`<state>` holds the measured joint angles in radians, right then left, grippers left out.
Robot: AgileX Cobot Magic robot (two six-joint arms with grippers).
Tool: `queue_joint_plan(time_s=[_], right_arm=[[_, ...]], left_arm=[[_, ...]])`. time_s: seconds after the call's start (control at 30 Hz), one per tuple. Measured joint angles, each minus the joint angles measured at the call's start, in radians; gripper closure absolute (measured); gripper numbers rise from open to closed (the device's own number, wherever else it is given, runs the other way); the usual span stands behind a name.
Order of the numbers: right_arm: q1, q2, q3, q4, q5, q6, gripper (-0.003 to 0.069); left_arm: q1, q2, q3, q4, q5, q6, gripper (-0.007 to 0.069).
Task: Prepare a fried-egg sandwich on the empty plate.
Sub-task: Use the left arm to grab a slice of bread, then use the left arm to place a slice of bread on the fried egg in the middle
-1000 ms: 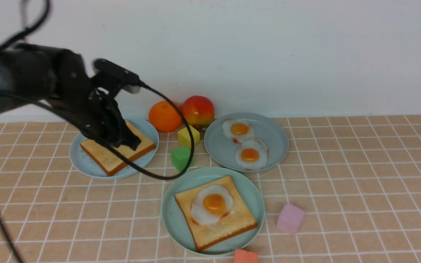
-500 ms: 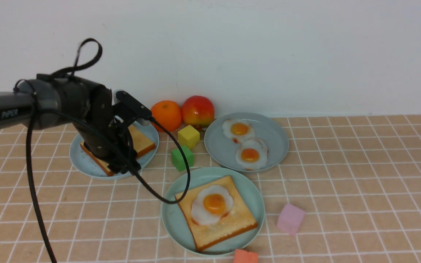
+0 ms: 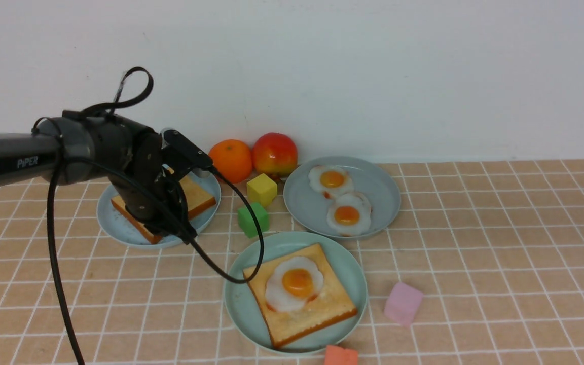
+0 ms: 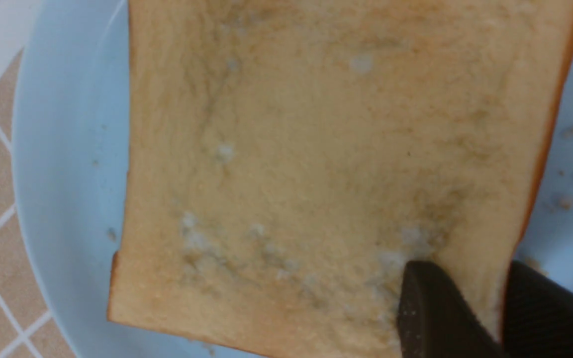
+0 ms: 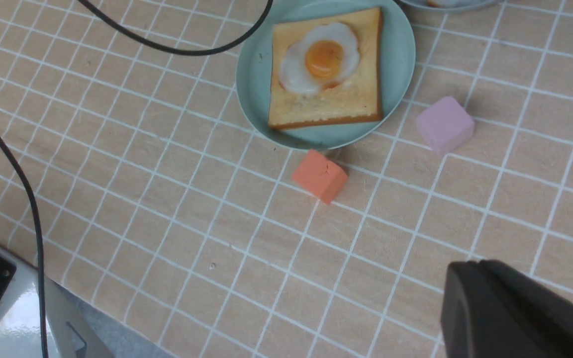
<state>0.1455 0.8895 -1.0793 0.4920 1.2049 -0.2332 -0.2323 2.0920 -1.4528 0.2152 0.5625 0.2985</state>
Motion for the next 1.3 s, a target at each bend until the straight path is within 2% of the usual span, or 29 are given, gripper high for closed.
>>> queue_joint_plan(time_s=[0.23, 0.37, 0.5, 0.53, 0.63, 0.67, 0.7, 0.77, 1.0, 1.3], right_arm=[[-0.001, -0.032, 0.000, -0.003, -0.015, -0.015, 0.0629], [-0.001, -0.060, 0.000, -0.024, -0.027, -0.023, 0.0627], [-0.001, -0.092, 0.000, -0.034, -0.028, -0.023, 0.0627], [-0.001, -0.095, 0.000, -0.035, -0.028, -0.023, 0.0627], [-0.001, -0.139, 0.000, -0.035, -0.016, -0.023, 0.0627], [-0.001, -0.142, 0.000, -0.035, -0.016, -0.023, 0.0627], [-0.001, -0.164, 0.000, -0.035, -0.006, -0.025, 0.0627], [-0.002, -0.189, 0.000, -0.035, 0.003, -0.026, 0.0627], [-0.003, -0.242, 0.000, -0.035, 0.018, -0.026, 0.0627], [-0.004, -0.250, 0.000, -0.035, 0.032, -0.026, 0.0627]], left_arm=[[-0.028, -0.106, 0.008, -0.035, 0.043, -0.041, 0.0548], [-0.103, -0.230, 0.028, -0.065, 0.072, -0.073, 0.0551], [-0.252, -0.339, 0.149, -0.070, 0.082, -0.094, 0.0556], [-0.260, -0.339, 0.156, -0.071, 0.082, -0.096, 0.0557], [-0.410, -0.399, 0.262, -0.066, 0.064, -0.111, 0.0559], [-0.418, -0.402, 0.271, -0.063, 0.061, -0.112, 0.0559], [-0.479, -0.406, 0.301, -0.036, 0.036, -0.114, 0.0559], [-0.521, -0.399, 0.324, 0.000, 0.005, -0.114, 0.0561], [-0.558, -0.349, 0.332, 0.056, -0.062, -0.115, 0.0561], [-0.558, -0.335, 0.334, 0.056, -0.033, -0.118, 0.0561]])
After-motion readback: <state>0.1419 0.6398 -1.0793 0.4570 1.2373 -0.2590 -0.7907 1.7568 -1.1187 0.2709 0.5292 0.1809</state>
